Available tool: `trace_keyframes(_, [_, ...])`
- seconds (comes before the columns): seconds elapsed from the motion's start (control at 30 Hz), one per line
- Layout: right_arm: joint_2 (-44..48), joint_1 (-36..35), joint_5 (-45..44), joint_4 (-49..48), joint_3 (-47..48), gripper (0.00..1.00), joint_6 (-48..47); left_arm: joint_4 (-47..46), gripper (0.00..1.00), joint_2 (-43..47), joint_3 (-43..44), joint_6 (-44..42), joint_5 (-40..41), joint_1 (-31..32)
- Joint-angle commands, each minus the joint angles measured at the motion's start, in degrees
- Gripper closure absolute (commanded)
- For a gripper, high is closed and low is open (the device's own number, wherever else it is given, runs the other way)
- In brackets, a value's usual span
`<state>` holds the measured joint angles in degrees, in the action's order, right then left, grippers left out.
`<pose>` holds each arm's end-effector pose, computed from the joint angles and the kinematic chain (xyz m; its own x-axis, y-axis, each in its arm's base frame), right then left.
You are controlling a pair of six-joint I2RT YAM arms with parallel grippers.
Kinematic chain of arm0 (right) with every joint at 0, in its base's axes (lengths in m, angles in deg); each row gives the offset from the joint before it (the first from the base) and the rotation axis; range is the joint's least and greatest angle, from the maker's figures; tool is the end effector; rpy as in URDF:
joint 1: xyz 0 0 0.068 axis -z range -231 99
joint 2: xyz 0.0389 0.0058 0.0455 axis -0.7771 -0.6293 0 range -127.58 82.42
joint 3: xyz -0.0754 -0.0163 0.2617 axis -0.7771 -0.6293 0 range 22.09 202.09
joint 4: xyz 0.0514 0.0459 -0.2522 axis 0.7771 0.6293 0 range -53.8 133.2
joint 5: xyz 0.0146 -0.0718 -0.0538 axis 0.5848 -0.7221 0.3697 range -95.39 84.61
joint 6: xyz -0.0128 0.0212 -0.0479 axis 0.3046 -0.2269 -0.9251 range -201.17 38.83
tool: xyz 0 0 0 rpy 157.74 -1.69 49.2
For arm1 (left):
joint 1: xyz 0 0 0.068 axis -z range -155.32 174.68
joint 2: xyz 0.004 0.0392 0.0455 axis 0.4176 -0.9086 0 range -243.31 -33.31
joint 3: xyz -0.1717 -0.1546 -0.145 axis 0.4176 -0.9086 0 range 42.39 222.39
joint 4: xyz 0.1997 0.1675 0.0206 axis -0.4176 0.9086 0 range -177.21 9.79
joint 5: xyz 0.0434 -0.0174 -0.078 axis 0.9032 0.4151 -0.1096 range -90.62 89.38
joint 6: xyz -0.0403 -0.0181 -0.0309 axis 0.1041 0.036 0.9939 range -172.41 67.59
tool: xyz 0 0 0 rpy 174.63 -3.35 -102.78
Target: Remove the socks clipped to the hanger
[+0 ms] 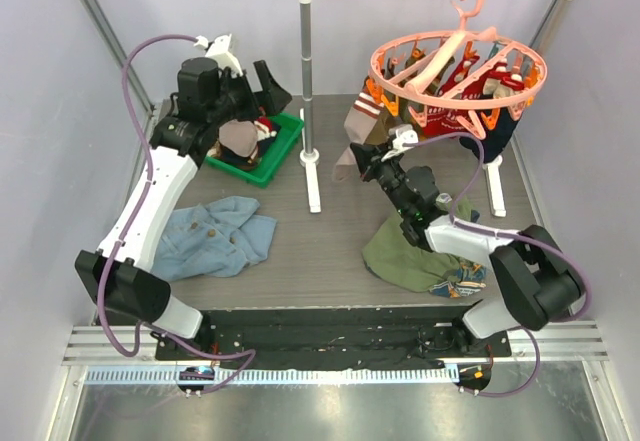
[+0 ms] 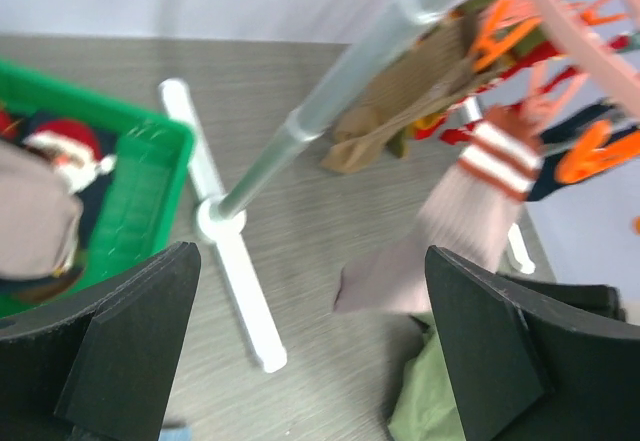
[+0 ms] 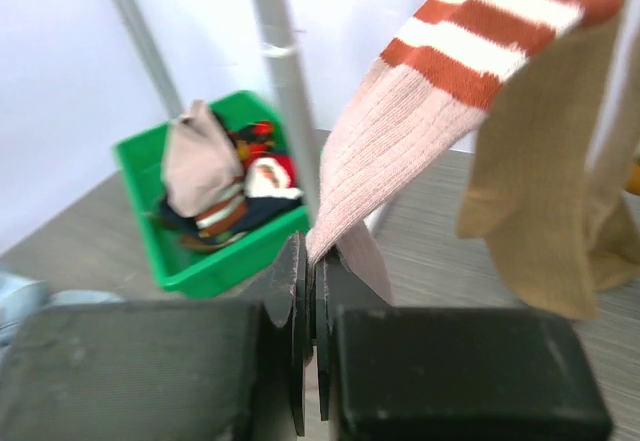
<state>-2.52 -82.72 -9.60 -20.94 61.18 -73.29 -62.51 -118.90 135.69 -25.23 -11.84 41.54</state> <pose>0.2717 0.1649 0.2639 0.1015 0.2234 -0.9694 -0.4816 0.8637 0.1486 0.3220 -0.1047 0.4372 -0.4602 -0.3288 -0.8247 0.2837 0.8258 -0.4875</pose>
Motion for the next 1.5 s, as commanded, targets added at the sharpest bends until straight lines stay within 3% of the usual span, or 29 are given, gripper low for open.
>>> trace_keyframes(0.0, [4.79,-0.97,6.13,-0.07,-1.82,0.99,3.01,-5.1,0.0,-2.92,5.92,-1.87,-6.24,1.94])
trace_keyframes(0.47, [15.24,-2.55,9.04,2.91,-7.18,0.99,5.65,-8.72,0.0,-15.57,19.98,-0.72,-7.5,11.0])
trace_keyframes(0.73, [16.83,-2.82,8.25,4.23,-7.54,0.99,5.48,-8.36,0.07,-22.17,27.46,0.68,-7.15,14.33])
trace_keyframes(1.07, [16.83,-3.08,7.99,4.15,-7.27,0.99,5.83,-10.02,0.2,-25.51,28.08,2.35,-4.25,17.24])
trace_keyframes(1.47, [16.83,-3.87,7.11,4.15,-7.54,0.99,5.83,-12.75,0.27,-29.2,30.89,4.63,-3.28,18.73])
